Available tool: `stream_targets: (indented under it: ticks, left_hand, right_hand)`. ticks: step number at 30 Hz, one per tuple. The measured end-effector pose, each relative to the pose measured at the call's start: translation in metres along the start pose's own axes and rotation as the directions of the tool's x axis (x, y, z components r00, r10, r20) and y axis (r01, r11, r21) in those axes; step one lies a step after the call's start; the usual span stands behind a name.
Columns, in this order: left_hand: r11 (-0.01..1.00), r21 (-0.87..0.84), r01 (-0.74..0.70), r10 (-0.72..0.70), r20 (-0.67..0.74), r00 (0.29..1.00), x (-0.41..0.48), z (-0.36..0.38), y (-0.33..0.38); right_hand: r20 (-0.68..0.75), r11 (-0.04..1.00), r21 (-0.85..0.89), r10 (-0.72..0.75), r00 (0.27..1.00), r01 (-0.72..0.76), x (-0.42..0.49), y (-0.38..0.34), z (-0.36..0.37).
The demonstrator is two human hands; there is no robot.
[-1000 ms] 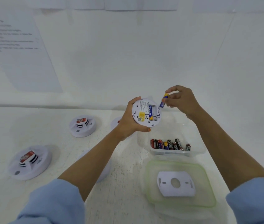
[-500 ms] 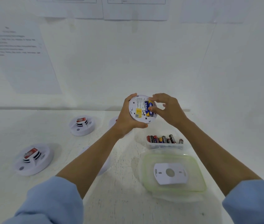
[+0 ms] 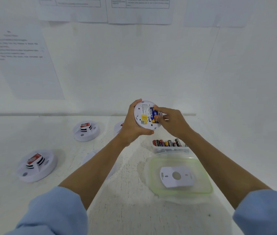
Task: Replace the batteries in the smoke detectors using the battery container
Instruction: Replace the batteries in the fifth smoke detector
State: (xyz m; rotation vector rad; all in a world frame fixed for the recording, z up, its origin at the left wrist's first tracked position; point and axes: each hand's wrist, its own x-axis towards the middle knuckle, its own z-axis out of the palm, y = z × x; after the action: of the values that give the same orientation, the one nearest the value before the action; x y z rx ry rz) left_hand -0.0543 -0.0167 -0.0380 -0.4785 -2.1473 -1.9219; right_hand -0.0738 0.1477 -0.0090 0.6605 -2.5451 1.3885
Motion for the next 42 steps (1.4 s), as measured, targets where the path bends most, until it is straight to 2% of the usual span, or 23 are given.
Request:
stream_targets:
  ticks: [5,10,14,18,20,26,33,37,40,42]
  left_hand:
    - [0.999,-0.035,-0.002,0.002,-0.002,1.0,-0.005,0.003,0.005]
    - [0.999,-0.051,-0.003,0.003,0.006,1.0,-0.006,0.005,0.009]
    - [0.999,-0.036,0.008,-0.008,0.011,1.0,-0.005,0.004,0.009]
    - [1.0,-0.008,-0.01,0.01,0.028,1.0,-0.001,-0.004,0.013]
    - [1.0,0.004,-0.015,0.015,0.037,0.999,-0.001,-0.007,0.014]
    - [1.0,-0.01,0.004,-0.004,0.036,0.999,-0.004,-0.005,0.013]
    - [0.999,0.015,0.032,-0.033,0.097,0.995,-0.013,-0.008,0.01]
    - [0.997,-0.004,0.077,-0.076,0.149,0.986,-0.035,-0.004,0.008]
    - [0.996,0.016,0.092,-0.094,0.152,0.984,-0.052,0.002,0.008]
    - [0.995,0.016,0.103,-0.104,0.134,0.986,-0.063,0.005,0.008]
  right_hand:
    - [0.022,0.974,-0.215,-0.073,0.997,0.076,-0.001,-0.002,0.0]
    - [0.06,0.951,-0.293,-0.087,0.994,0.101,0.0,-0.006,-0.003]
    - [0.048,0.982,-0.184,-0.038,0.998,0.047,-0.003,-0.008,-0.007]
    - [0.092,0.986,0.16,0.033,0.995,-0.047,-0.008,-0.008,-0.011]
    - [0.097,0.971,0.228,0.047,0.994,-0.068,-0.008,-0.008,-0.013]
    - [0.026,0.962,0.232,0.145,0.989,-0.147,-0.003,-0.011,-0.012]
    - [0.089,0.948,0.282,0.125,0.988,-0.146,-0.024,-0.013,-0.019]
    - [0.175,0.918,0.309,0.2,0.964,-0.247,-0.046,-0.009,-0.029]
    - [0.215,0.915,0.28,0.235,0.948,-0.291,-0.065,-0.004,-0.04]
    - [0.234,0.943,0.189,0.227,0.946,-0.273,-0.079,0.002,-0.048]
